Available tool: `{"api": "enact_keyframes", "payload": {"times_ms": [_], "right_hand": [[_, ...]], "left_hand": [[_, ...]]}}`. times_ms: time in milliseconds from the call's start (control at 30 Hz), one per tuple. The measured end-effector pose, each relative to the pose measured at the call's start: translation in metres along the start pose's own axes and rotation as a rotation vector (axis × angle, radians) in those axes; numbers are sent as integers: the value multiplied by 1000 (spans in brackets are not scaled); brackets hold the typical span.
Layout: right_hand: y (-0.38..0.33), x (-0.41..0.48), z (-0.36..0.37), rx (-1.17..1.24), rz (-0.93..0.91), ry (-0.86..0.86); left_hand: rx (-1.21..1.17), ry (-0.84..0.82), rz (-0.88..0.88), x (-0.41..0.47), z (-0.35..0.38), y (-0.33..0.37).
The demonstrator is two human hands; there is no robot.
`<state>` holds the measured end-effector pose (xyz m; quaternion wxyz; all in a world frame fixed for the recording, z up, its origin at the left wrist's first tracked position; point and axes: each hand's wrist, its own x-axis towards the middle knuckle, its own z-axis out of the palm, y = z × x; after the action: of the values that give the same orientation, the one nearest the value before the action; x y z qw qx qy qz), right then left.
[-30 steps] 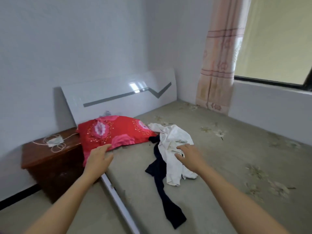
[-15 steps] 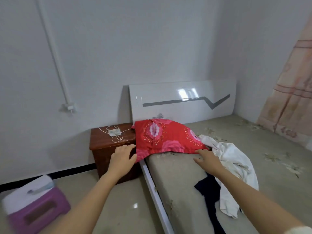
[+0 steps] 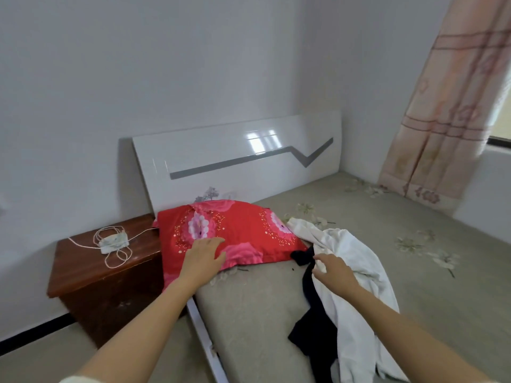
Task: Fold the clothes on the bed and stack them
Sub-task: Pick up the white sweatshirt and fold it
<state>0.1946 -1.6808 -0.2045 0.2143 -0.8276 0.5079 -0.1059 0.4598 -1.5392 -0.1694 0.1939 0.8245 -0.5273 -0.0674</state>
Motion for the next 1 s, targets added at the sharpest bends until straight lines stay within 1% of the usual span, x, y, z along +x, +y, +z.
{"api": "enact_keyframes", "payload": {"times_ms": [100, 167, 267, 400, 500, 567, 667, 767, 900, 1000], "right_hand": [[18, 31, 14, 51, 86, -32], [27, 47, 30, 40, 146, -79], [38, 71, 55, 50, 243, -108], [52, 109, 84, 77, 411, -92], [52, 126, 102, 69, 601, -121], [46, 138, 109, 64, 703, -143], [36, 149, 122, 54, 780, -153], [37, 155, 130, 62, 837, -162], [51, 170, 125, 69, 908, -147], [72, 187, 122, 84, 937, -124]], "left_hand": [[-4, -81, 36, 44, 30, -5], [-8, -161, 39, 68, 53, -12], [-22, -229, 58, 112, 89, -25], [-55, -313, 188, 184, 132, -35], [-41, -424, 256, 232, 155, -50], [-1, -462, 247, 274, 163, -58], [30, -489, 248, 328, 176, -47], [-6, -561, 311, 341, 201, -15], [-44, -692, 415, 325, 243, 13], [-55, -746, 424, 322, 269, 29]]}}
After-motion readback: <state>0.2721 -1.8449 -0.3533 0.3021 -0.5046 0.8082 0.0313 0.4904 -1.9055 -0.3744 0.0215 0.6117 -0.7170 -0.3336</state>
